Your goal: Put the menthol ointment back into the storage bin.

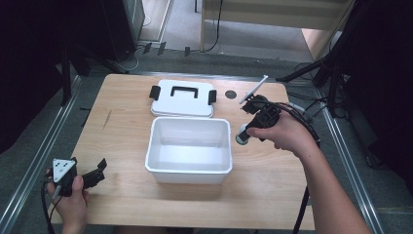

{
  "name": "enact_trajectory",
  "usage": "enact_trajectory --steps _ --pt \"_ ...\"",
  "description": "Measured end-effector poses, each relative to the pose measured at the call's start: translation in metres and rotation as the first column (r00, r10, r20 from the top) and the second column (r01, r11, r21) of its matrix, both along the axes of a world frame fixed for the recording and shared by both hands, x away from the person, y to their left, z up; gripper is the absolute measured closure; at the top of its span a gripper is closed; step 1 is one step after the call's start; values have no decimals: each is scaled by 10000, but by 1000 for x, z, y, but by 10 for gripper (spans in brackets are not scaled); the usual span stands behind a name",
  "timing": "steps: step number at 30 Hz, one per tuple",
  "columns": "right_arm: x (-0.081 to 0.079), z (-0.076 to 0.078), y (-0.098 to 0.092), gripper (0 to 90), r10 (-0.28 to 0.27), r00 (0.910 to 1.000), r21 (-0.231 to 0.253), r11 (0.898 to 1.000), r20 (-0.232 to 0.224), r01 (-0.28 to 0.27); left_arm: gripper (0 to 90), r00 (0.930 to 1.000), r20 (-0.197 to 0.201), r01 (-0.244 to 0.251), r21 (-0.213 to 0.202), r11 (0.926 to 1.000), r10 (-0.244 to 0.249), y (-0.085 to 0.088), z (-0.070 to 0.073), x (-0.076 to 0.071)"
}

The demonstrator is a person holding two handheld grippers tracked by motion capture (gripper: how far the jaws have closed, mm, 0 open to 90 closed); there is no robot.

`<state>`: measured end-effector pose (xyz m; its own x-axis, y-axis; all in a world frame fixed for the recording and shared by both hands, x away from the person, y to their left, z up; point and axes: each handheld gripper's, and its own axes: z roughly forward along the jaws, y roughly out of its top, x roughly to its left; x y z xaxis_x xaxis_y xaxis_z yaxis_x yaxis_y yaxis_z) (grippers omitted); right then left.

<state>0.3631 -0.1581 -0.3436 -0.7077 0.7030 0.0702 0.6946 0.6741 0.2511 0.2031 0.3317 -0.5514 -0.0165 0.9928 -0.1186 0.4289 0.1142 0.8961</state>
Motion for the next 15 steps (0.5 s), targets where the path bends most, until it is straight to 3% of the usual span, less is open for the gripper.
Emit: enact_trajectory --steps 2,4,7,13,15 --pt "-2 5 6 515 185 9998 77 9998 14 -185 2 10000 8 -8 -15 10000 8 0 0 0" --pt "-7 12 22 515 702 9975 262 9972 96 -704 2 10000 7 -13 -47 10000 14 0 0 0" --pt "-12 11 38 515 1139 9935 253 9932 52 -1140 2 10000 5 13 -65 10000 -13 1 0 0" --pt "-12 -5 59 515 1730 9848 19 9849 -149 -1729 2 10000 4 2 -98 10000 -2 1 0 0" --pt "-11 -19 66 515 1941 9805 -46 9809 -319 -1943 2 10000 7 16 -106 9999 -16 1 0 0"
